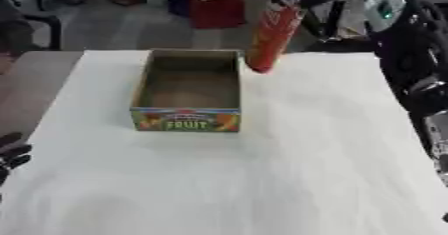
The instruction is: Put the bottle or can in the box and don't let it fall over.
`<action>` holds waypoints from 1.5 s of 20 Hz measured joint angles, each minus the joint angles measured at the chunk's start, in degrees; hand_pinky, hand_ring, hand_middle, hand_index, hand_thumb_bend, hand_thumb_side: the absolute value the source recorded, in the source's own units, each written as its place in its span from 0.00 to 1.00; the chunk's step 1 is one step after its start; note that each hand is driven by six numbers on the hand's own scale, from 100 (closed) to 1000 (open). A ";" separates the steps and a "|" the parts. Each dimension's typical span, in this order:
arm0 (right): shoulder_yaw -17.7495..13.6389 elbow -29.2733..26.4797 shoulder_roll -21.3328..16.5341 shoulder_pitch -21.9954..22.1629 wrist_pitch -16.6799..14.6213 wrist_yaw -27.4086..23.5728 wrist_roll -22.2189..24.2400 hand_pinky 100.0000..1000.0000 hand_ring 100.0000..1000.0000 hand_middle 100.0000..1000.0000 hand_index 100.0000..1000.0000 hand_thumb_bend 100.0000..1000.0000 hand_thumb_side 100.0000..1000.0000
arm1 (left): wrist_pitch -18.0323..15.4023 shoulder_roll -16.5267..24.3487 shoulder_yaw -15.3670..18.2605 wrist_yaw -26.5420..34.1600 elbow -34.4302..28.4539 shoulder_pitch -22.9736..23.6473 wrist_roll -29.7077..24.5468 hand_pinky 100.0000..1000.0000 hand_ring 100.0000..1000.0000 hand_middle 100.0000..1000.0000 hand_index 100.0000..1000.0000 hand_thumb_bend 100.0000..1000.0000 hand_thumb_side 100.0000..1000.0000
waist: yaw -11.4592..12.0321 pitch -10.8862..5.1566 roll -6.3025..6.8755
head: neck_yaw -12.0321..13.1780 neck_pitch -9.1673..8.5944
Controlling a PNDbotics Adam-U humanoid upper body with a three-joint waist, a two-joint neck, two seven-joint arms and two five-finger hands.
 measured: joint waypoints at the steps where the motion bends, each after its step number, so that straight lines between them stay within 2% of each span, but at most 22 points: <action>1: 0.19 -0.38 0.97 0.00 -0.02 -0.40 0.04 0.10 0.23 0.23 0.41 0.00 0.00 | -0.02 -0.02 -0.17 0.12 0.00 -0.19 -0.12 0.76 0.71 0.75 0.97 0.17 1.00 | 0.35 0.00 0.00 | -0.15 -0.01; 5: 0.68 -1.25 4.46 0.40 -0.29 -1.19 1.05 0.13 0.26 0.27 0.48 0.00 0.00 | 0.04 -0.54 -0.59 0.52 0.00 -0.76 -0.54 0.76 0.71 0.75 0.97 0.17 1.00 | 1.31 0.00 0.00 | -0.79 -0.16; 7: 1.02 -1.28 5.60 1.30 -0.53 -0.92 1.82 0.19 0.31 0.35 0.59 0.00 0.00 | 0.01 -0.55 -0.60 0.62 0.00 -0.97 -0.68 0.76 0.71 0.75 0.97 0.17 1.00 | 1.39 0.01 -0.03 | -0.83 -0.17; 8: 1.26 -1.23 5.97 1.74 -0.73 -0.44 2.18 0.30 0.40 0.42 0.70 0.00 0.00 | -0.01 -0.55 -0.60 0.63 0.00 -1.09 -0.74 0.76 0.71 0.75 0.97 0.17 1.00 | 1.39 0.02 -0.05 | -0.83 -0.17; 9: 1.40 -1.01 6.28 2.22 -1.01 0.24 2.49 0.47 0.51 0.57 0.86 0.00 0.16 | -0.01 -0.55 -0.60 0.63 0.00 -1.10 -0.76 0.76 0.71 0.75 0.97 0.17 1.00 | 1.39 0.02 -0.06 | -0.83 -0.17; 10: 1.57 -0.69 6.57 2.77 -1.37 1.08 2.70 0.59 0.61 0.66 0.95 0.00 0.29 | 0.00 -0.56 -0.60 0.63 0.01 -1.11 -0.77 0.76 0.71 0.75 0.97 0.17 1.00 | 1.39 0.05 -0.08 | -0.83 -0.17; 11: 1.69 -0.25 6.77 3.25 -1.84 1.96 2.80 0.82 0.80 0.80 1.00 0.24 0.48 | 0.00 -0.56 -0.61 0.63 0.01 -1.12 -0.77 0.76 0.71 0.75 0.97 0.17 1.00 | 1.39 0.08 -0.10 | -0.81 -0.17; 12: 1.84 0.21 6.89 3.60 -2.51 2.90 2.87 0.93 0.90 0.89 1.00 0.32 0.53 | 0.00 -0.56 -0.61 0.63 0.01 -1.13 -0.78 0.76 0.71 0.75 0.97 0.17 1.00 | 1.39 0.10 -0.11 | -0.78 -0.16; 13: 2.07 0.68 6.99 3.75 -3.33 3.78 2.92 1.00 0.98 0.95 1.00 0.35 0.56 | 0.00 -0.56 -0.61 0.62 0.01 -1.13 -0.78 0.76 0.71 0.75 0.97 0.17 1.00 | 1.38 0.12 -0.11 | -0.74 -0.16; 15: 2.36 1.52 7.02 3.84 -4.92 5.11 2.86 1.00 1.00 1.00 1.00 0.38 0.61 | 0.00 -0.56 -0.61 0.61 0.02 -1.13 -0.78 0.76 0.71 0.75 0.97 0.17 1.00 | 1.34 0.13 -0.12 | -0.62 -0.16; 18: 2.33 1.92 7.02 3.81 -6.61 5.18 1.65 1.00 1.00 1.00 1.00 0.38 0.60 | 0.00 -0.56 -0.61 0.58 0.02 -1.13 -0.78 0.76 0.71 0.75 0.97 0.17 1.00 | 1.20 0.18 -0.12 | -0.55 -0.15; 23: 2.51 0.05 6.71 3.12 -7.81 1.54 -1.35 1.00 1.00 1.00 1.00 0.35 0.58 | 0.00 -0.56 -0.61 0.46 0.03 -1.12 -0.78 0.76 0.71 0.75 0.97 0.17 1.00 | 0.86 0.22 -0.12 | -0.53 -0.15; 26: 2.69 -1.72 5.85 2.95 -7.17 -3.13 -3.18 1.00 1.00 0.97 1.00 0.27 0.56 | -0.01 -0.56 -0.58 0.45 0.04 -1.07 -0.76 0.76 0.71 0.75 0.97 0.17 1.00 | 0.14 0.22 -0.16 | -0.34 -0.15; 30: 2.66 -4.46 0.43 4.89 -4.85 -15.36 -4.35 1.00 0.97 0.93 1.00 0.15 0.57 | 0.04 -0.53 -0.24 0.37 0.09 -0.55 -0.39 0.76 0.71 0.75 0.97 0.17 1.00 | -2.12 0.15 -0.48 | 1.43 0.08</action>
